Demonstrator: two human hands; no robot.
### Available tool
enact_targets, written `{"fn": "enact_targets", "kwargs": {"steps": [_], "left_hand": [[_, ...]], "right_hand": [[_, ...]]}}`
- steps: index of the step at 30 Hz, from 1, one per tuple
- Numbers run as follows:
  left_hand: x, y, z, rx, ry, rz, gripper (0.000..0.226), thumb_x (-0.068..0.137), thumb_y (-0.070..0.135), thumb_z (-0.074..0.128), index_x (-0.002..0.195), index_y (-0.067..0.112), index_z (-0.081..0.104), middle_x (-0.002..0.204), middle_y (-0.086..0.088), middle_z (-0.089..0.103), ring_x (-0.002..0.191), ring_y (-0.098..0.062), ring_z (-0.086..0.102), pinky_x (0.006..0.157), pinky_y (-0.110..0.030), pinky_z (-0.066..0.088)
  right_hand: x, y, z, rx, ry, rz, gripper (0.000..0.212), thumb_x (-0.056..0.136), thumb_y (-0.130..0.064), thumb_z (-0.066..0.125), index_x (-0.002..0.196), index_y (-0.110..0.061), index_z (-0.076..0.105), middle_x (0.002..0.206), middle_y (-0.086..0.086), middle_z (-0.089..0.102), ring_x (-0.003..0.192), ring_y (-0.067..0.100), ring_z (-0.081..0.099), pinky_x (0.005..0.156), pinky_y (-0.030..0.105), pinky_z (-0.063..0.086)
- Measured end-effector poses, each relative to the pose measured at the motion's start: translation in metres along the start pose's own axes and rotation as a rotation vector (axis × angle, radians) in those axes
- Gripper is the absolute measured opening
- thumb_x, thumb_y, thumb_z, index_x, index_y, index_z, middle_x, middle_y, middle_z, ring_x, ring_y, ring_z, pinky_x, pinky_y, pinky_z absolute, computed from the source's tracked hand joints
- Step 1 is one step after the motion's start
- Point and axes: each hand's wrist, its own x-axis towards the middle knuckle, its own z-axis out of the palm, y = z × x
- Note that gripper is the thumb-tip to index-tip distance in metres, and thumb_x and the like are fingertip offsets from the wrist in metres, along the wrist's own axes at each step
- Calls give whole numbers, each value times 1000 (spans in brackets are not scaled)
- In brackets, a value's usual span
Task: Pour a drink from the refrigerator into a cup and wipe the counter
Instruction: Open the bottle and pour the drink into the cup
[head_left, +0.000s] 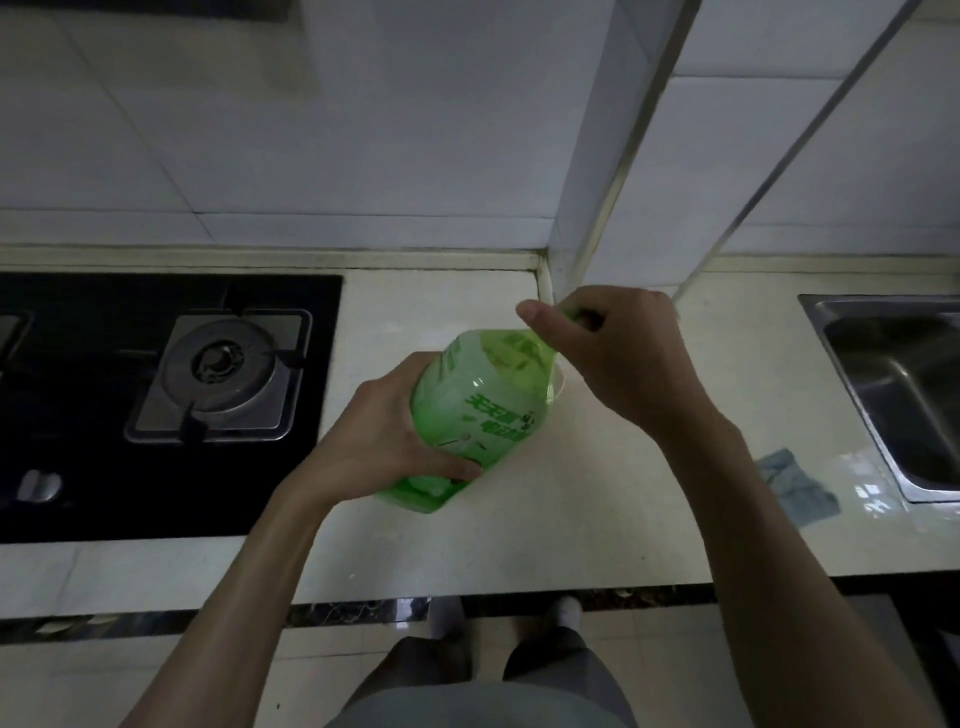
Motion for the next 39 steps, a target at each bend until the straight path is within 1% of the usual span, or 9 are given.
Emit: {"fn": "enact_targets", "kwargs": {"steps": [4,8,13,17,20,24,30,35,39], "left_hand": [[3,1,1,41,22,11,90,49,31,97,120,46,44,103,25,60,93,15,55,65,-6,43],[3,-4,1,18,-8,3,90,48,29,98,119,46,44,103,25,60,93,22,54,66,0,44],[4,-9,7,25,-16,-10,91,49,31,97,121,46,43,104,27,59,93,20,54,65,-2,45],[4,-11,9,-1,-7,-26,90,50,30,97,120,46,43,104,26,60,92,19,55,64,-3,46],[6,-11,10,-21,-6,-27,90,49,28,97,120,45,44,103,24,61,92,22,54,66,-2,46],[9,-12,10,2,-6,-23,91,49,29,97,120,45,43,102,26,59,92,24,52,67,-2,46],[11,-15,9,23,-24,-17,95,48,33,97,125,43,44,108,26,59,99,14,55,71,-8,44],[15,-15,11,33,-43,-15,95,47,35,97,125,44,43,109,27,59,100,14,54,73,-9,45],[17,-14,11,33,-41,-22,94,48,34,98,124,44,43,106,28,58,97,16,54,72,-9,45]], "right_hand": [[-5,-3,2,47,33,96,44,88,-45,61,72,-4,69,61,6,56,53,14,45,52,12,34],[-9,4,-6,121,-55,-26,14,89,-26,66,98,-19,73,79,-5,56,69,6,53,64,17,43],[-8,16,-18,126,-253,-146,28,89,-10,65,114,-22,68,101,-5,59,89,3,57,77,14,49],[-8,17,-15,116,-216,-53,45,86,-50,56,120,-21,63,109,-5,63,89,3,61,71,19,54],[-6,14,-10,103,-117,70,57,77,-70,48,98,-21,67,82,-8,64,64,-3,54,55,9,41],[-4,14,-9,98,-120,151,29,83,-47,64,86,-18,69,64,-9,58,49,-4,49,46,8,37],[-2,21,-20,39,-277,-66,26,86,-25,65,110,-16,68,94,-7,61,82,5,59,74,15,50],[0,31,-24,53,-343,-176,31,86,-6,67,113,-19,66,107,-9,59,94,4,59,79,13,49],[2,36,-27,126,-361,-181,37,87,-8,65,121,-23,63,117,-8,59,100,7,60,82,17,53]]}}
